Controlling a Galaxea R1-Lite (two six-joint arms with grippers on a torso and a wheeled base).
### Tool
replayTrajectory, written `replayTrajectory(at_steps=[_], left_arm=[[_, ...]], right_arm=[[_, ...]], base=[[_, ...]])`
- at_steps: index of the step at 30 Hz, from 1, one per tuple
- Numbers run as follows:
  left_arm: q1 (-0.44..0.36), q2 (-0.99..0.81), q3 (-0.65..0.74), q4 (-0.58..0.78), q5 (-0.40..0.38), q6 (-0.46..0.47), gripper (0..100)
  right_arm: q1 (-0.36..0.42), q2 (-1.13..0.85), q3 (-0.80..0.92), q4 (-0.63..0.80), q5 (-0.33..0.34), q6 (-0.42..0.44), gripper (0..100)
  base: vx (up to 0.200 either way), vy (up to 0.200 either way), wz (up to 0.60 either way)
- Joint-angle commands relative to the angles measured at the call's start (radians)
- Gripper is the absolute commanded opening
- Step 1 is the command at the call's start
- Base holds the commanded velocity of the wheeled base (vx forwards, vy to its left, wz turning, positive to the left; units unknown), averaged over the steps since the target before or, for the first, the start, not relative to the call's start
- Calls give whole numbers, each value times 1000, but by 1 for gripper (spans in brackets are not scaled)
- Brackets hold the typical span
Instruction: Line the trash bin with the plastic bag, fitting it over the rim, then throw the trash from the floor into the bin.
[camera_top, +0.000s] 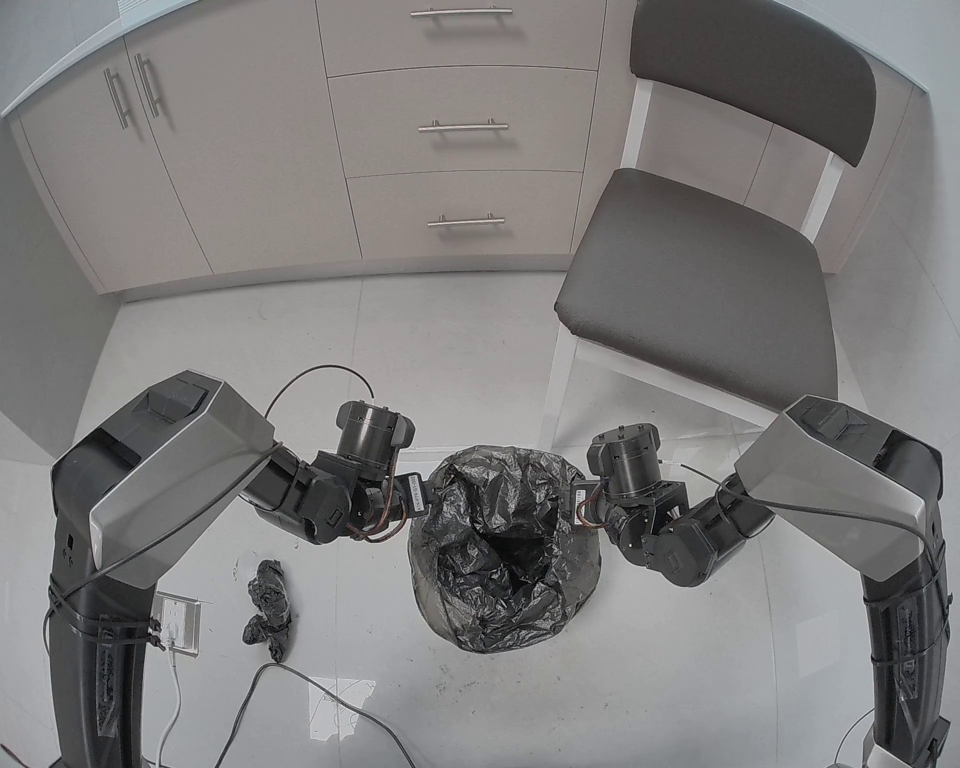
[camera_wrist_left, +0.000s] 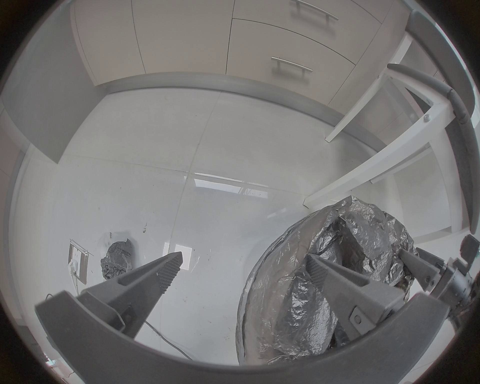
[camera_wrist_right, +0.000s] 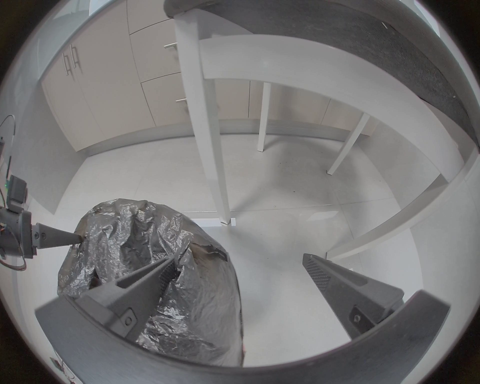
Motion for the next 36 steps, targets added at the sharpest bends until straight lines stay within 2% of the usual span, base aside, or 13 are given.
replayTrajectory(at_steps=[1,24,30,36], left_arm=[[0,2,5,0,1,-1,100],[-5,-7,24,-8,3,-8,100],[-21,-75,25,-8,3,-48,100],[-43,-112,33,-5,3,-50,100]], right_arm=[[-13,5,0,-1,-2,1,100],[-99,47,-52,4,-2,-3,100],[-73,-22,-30,2,3,-3,100],[-1,-92,11,7,9,-3,100]], base=[[0,0,0],[0,0,0],[0,0,0],[0,0,0]])
